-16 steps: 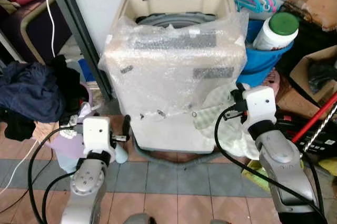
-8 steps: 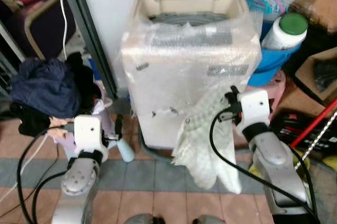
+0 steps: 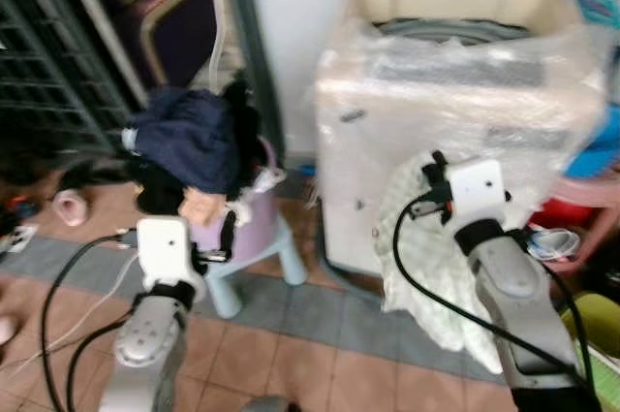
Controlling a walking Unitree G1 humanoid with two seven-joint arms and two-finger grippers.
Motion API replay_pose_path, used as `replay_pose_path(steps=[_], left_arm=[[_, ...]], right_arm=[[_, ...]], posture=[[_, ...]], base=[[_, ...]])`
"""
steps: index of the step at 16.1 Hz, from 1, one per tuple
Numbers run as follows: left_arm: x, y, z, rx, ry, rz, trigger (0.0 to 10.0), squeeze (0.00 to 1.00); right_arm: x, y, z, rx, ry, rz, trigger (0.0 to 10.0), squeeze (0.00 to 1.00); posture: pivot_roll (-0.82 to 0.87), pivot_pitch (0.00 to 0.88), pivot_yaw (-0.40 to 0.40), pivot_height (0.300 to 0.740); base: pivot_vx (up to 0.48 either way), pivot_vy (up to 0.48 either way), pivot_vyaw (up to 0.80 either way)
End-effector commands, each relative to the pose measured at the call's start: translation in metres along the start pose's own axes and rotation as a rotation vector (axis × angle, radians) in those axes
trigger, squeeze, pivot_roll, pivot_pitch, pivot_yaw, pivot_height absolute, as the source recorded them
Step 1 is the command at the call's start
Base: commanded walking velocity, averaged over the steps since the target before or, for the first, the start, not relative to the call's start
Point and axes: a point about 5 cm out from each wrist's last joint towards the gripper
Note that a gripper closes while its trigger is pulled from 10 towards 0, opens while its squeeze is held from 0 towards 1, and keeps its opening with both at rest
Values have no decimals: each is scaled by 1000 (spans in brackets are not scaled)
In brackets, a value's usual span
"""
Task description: Clothes washing
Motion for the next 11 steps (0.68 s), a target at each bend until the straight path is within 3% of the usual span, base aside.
replay_pose_path(steps=[1, 3, 6, 9, 11], left_arm=[[-4, 0, 2, 5, 13, -4, 10000, 0], [-5, -1, 2, 3, 16, -11, 10000, 0], [-7, -2, 0, -3, 21, -11, 10000, 0], [-3, -1, -1, -7, 23, -20, 10000, 0], [-2, 0, -2, -15, 29, -23, 10000, 0]], right_arm=[[-3, 4, 13, 59, -2, 28, 10000, 0], [-7, 10, 23, 101, -60, 69, 10000, 0], [-5, 23, 46, 171, -76, 80, 10000, 0], [15, 45, 83, 271, -94, 13, 10000, 0], [46, 60, 115, 333, -122, -138, 10000, 0]], posture=[[-32, 23, 87, 740], [-32, 25, 92, 740], [-30, 25, 88, 740], [-29, 15, 85, 740], [-30, 10, 82, 740]], base=[[292, 0, 800], [330, 0, 800], [366, 0, 800], [289, 0, 790], [298, 0, 584]])
Point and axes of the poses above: a point about 5 cm out from each wrist's last joint towards the gripper, its own y axis pointing out of the wrist towards the gripper, its own z axis along the axis of the wrist's last joint, x = y × z, and after that the axes turned 15 degrees about y, right-handed
